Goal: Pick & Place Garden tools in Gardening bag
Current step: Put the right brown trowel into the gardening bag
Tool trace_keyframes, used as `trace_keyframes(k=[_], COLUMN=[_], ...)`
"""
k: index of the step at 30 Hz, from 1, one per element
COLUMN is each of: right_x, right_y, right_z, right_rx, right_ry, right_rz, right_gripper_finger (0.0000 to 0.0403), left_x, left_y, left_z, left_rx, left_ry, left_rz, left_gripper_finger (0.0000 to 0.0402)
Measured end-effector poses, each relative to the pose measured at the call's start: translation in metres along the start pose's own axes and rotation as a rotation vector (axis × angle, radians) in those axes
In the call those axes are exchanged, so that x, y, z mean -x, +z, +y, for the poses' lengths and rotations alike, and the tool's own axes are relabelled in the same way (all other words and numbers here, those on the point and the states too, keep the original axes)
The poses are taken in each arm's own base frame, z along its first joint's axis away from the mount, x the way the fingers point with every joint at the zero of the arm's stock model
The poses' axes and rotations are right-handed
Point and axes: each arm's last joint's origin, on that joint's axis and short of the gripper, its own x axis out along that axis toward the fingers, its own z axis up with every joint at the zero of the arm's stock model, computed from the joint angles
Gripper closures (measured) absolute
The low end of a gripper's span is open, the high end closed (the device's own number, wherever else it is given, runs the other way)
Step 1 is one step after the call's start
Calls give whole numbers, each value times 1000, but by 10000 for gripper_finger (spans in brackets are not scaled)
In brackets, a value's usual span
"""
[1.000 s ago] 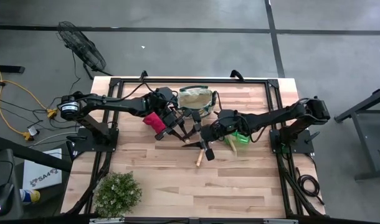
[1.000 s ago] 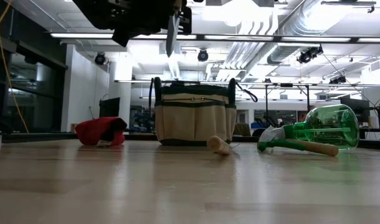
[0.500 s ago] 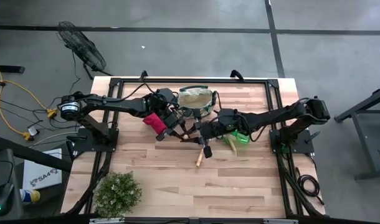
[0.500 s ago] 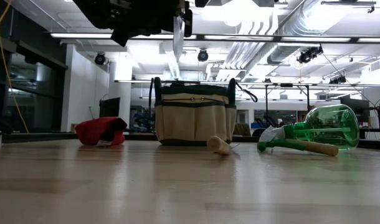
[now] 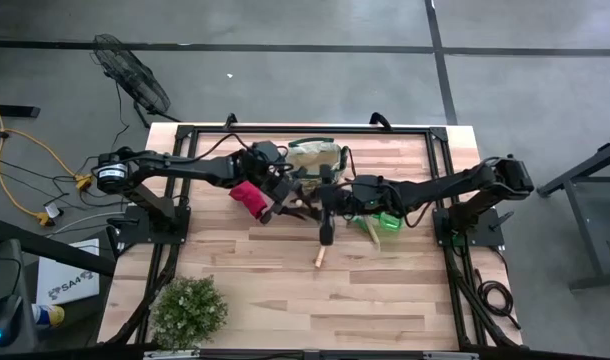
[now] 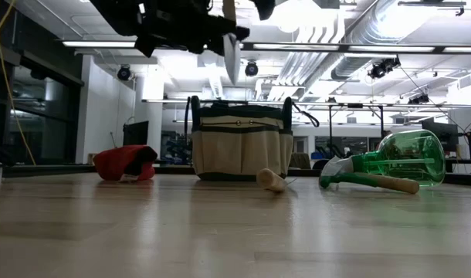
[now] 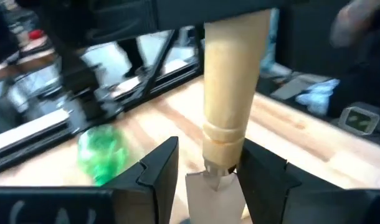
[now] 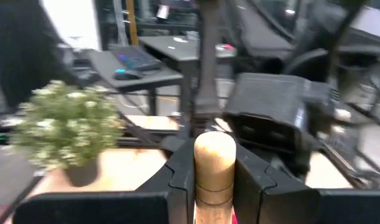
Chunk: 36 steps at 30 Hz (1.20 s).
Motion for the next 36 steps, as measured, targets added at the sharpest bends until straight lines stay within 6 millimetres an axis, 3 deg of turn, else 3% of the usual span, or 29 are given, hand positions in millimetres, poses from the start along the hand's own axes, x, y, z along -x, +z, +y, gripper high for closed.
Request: trace_keyframes(k=[7, 18, 26, 36], right_x=[8, 11, 13, 12], right_y=[3, -4, -12, -11], right_z=[-2, -10, -14, -19], right_rx=[0, 36, 54, 52], right_ry=[-188, -488, -558, -575], right_rz=[36, 111, 119, 111], right_gripper_finger=[347, 347, 347, 347], left_x=[9, 44, 64, 67], left_y=[4, 28, 35, 30], left_z=[-3, -23, -39, -44], left_rx=[37, 57, 100, 141], left_ry=[109, 224, 227, 199], left_rz=[108, 249, 337, 392], left_gripper_finger=[250, 249, 249, 249])
